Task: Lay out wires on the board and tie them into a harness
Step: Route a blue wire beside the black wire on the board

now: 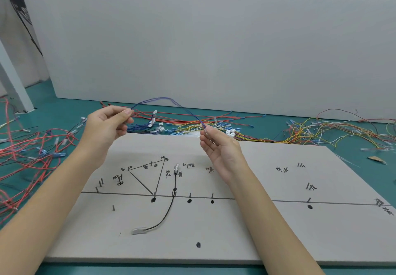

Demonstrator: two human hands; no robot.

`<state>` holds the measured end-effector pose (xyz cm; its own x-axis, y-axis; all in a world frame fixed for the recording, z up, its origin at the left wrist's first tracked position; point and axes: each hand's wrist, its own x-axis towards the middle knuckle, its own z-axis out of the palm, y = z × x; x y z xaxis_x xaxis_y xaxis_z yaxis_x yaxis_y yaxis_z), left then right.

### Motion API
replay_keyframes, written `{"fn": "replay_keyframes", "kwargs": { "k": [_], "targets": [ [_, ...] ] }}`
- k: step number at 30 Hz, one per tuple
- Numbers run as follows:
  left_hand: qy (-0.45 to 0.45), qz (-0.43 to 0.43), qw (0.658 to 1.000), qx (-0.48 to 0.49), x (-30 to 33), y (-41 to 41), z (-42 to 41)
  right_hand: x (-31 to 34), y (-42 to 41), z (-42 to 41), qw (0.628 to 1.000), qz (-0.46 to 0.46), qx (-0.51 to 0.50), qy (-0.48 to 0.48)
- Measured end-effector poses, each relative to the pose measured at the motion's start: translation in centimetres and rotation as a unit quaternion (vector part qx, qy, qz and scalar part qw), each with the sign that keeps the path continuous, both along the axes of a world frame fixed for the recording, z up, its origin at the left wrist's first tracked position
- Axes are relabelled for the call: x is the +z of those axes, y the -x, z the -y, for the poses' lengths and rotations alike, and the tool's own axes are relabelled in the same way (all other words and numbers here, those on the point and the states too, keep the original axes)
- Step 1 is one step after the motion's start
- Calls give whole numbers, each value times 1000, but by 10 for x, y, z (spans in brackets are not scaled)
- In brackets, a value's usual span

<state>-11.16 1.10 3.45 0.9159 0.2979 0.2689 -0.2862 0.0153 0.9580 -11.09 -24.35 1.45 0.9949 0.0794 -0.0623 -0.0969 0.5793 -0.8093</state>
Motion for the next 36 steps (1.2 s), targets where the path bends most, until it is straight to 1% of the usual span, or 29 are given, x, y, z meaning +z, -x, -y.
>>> {"fn": "replay_keyframes", "kwargs": {
  "k": [2, 4, 7, 10, 14, 17, 19, 21, 27, 30, 34, 36],
  "targets": [
    [1, -4, 1000, 7, 0, 3, -12, -1, -2, 1, 999, -14, -37, -8],
    [-7, -9, 1000, -7, -1, 6, -26, -2, -2, 2, 999, -17, -40, -22],
    [-25, -3, 996, -80, -6, 12, -50, -1, -1, 2, 998, -34, -2, -54],
    [-59, -9, 987, -151, -17, 16, -75, 0, 0, 0, 997, -46, 13, -56],
    [-105, -44, 986, -125, -33, 24, -98, 1, 1, -2, 996, -53, 42, -57],
    [-155, -38, 983, -95, -45, 41, -110, 0, 3, -3, 995, -56, 76, -32],
    [-176, -36, 980, -81, -48, 58, -110, -2, 3, -3, 995, -53, 82, -14],
    [-215, -39, 973, -71, -47, 75, -104, -2, 2, -2, 995, -52, 81, 0],
    [-322, -21, 937, -132, -38, 121, -76, -5, 1, -10, 992, -52, 58, 95],
    [-408, -21, 904, -128, -42, 136, -57, -3, -4, -14, 986, -17, 25, 164],
    [-464, -4, 870, -166, -42, 145, -36, -1, -12, -32, 952, 62, 20, 299],
    [-469, 1, 865, -180, -37, 149, -26, -5, -15, -46, 934, 82, 31, 346]
  ]
}}
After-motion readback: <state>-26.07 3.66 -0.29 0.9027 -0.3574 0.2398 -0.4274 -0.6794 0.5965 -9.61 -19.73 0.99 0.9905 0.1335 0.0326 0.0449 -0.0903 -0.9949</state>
